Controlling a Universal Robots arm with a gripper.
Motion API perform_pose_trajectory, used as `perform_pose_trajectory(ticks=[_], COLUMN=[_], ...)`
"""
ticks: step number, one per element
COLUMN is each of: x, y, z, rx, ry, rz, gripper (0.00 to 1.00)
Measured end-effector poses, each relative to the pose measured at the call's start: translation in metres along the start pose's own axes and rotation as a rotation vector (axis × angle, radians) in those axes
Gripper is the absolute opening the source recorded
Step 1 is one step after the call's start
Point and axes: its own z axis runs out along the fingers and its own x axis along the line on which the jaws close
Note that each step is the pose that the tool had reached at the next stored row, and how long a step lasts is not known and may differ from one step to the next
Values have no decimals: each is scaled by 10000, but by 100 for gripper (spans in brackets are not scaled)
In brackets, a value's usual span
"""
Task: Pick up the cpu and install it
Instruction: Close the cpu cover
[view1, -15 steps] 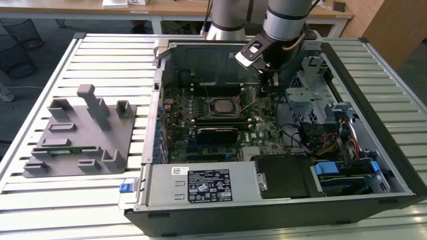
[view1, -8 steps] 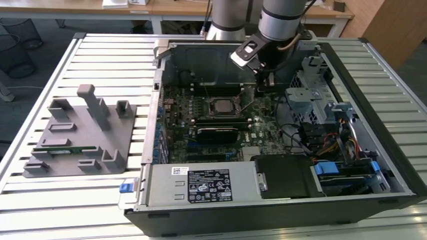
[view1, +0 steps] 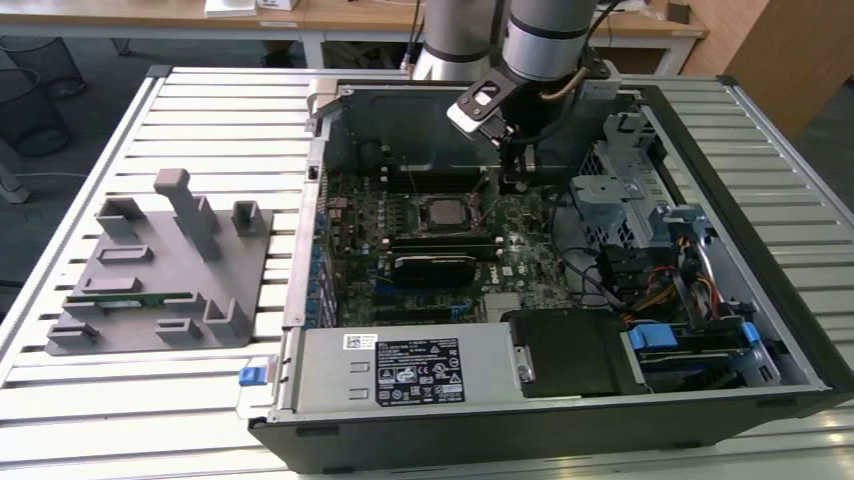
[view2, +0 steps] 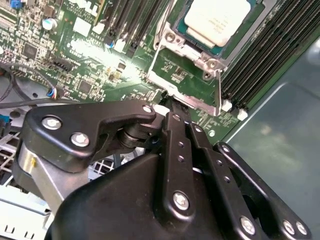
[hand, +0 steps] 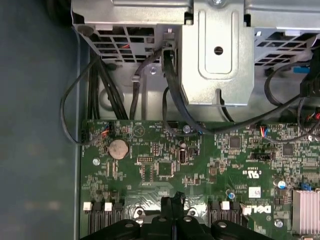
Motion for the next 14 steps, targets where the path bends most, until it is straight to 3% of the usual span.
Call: perform_pose_trajectory(ticks=[14], x=[0], y=[-59], z=[0], rx=[0], ry=[-1], rz=[0], gripper=[11])
